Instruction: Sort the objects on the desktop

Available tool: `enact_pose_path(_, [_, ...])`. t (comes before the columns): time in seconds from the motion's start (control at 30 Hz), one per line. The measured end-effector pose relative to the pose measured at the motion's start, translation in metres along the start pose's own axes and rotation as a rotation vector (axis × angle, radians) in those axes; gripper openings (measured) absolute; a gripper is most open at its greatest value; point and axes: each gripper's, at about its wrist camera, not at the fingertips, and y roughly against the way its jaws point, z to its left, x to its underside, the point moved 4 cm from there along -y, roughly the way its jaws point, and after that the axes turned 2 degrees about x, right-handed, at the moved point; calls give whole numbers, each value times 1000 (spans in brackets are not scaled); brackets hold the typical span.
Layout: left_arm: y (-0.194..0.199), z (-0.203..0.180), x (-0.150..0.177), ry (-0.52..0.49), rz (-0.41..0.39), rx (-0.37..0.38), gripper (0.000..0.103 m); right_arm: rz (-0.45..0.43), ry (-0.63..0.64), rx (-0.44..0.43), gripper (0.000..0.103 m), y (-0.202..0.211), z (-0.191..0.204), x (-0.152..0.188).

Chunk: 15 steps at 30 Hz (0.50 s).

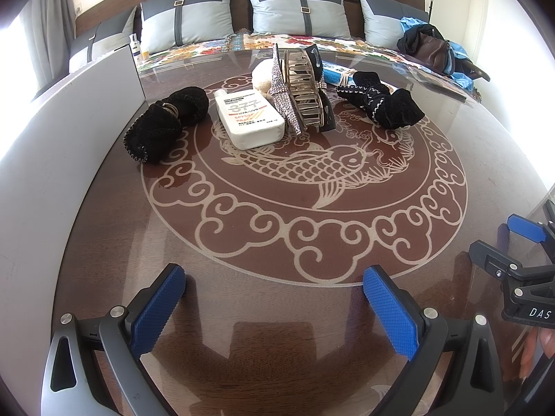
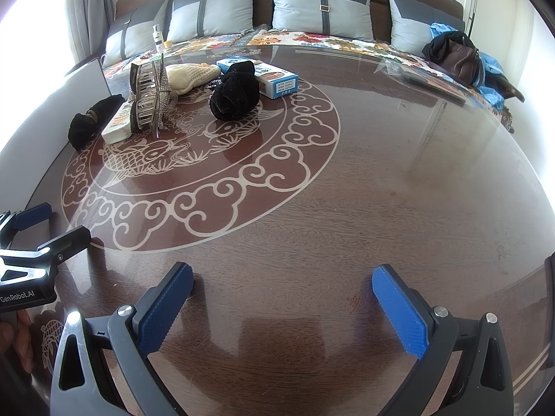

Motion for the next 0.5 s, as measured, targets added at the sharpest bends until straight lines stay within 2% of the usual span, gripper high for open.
enact_pose_path(0.17, [6,2,5,-43,38,27,103,0,0,0,103,0,0,0])
enact_pose_path(0.23, [7,10,-3,-48,31,3,103,0,0,0,103,0,0,0])
enact_pose_path(0.4, [3,50,-65,18,-16,-45,103,0,0,-1,103,0,0,0])
enact_pose_path(0.5, [-13,76,-102,65,-2,-73,99,0,0,-1,103,0,0,0])
